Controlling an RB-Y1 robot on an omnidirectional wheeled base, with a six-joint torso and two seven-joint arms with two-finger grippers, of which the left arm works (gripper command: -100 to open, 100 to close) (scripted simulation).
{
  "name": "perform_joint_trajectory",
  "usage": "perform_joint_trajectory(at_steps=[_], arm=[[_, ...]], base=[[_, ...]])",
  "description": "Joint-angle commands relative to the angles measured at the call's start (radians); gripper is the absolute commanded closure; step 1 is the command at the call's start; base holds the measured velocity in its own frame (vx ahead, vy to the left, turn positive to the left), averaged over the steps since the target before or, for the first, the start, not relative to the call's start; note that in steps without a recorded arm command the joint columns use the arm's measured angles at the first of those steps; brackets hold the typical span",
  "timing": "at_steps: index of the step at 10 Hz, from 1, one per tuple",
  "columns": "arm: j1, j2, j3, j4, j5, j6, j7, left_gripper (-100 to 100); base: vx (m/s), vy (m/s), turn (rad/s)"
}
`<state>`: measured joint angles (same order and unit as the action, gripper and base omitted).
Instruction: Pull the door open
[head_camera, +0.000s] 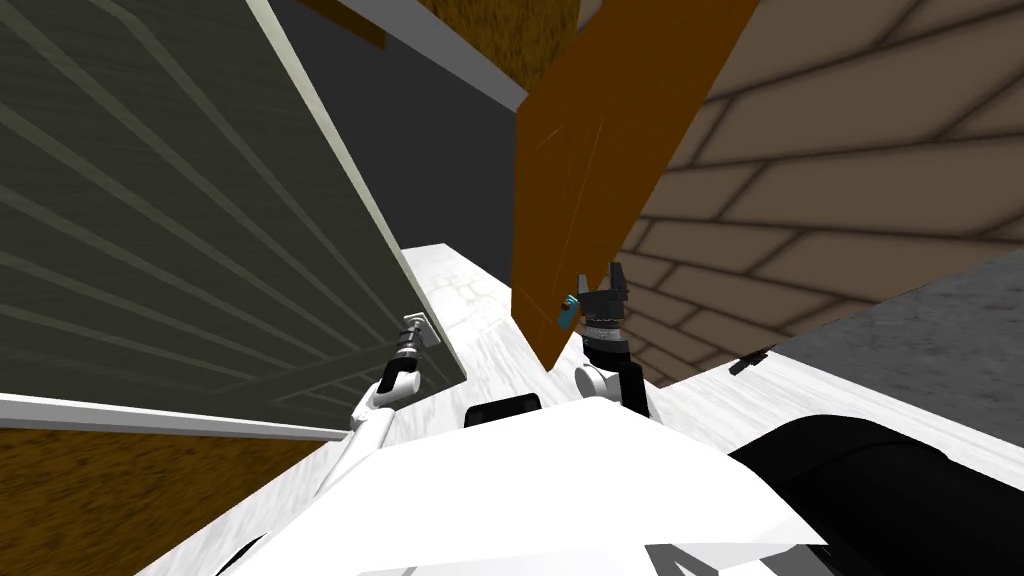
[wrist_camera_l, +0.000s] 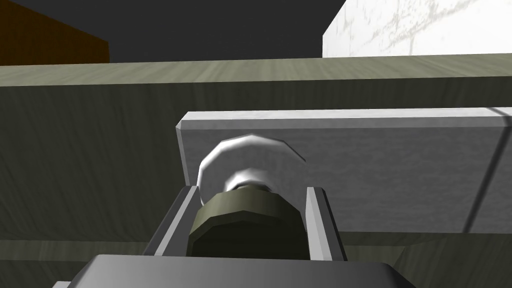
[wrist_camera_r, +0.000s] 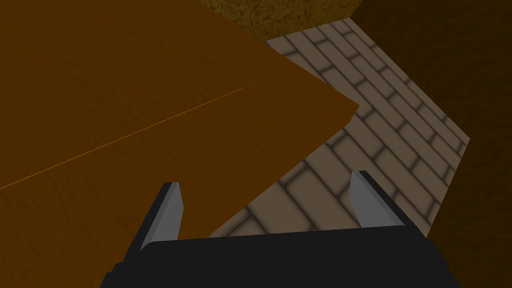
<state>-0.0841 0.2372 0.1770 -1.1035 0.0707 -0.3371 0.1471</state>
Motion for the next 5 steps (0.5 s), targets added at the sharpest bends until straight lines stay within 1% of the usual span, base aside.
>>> perform_joint_trajectory(at_steps=[1, 3, 4, 5], arm=[[0.005, 0.012, -0.026, -0.006, 0.0, -0.005, 0.019, 100], [0.009, 0.024, -0.046, -0.009, 0.001, -0.009, 0.035, 100], [0.006, 0.021, -0.039, -0.005, 0.001, -0.007, 0.029, 100], [0.015, 0.031, -0.059, -0.009, 0.0, -0.01, 0.044, 100]], base=[[-0.28, 0.097, -0.151], [-0.251, 0.085, -0.125], [-0.113, 0.031, -0.039], [-0.183, 0.039, -0.116]])
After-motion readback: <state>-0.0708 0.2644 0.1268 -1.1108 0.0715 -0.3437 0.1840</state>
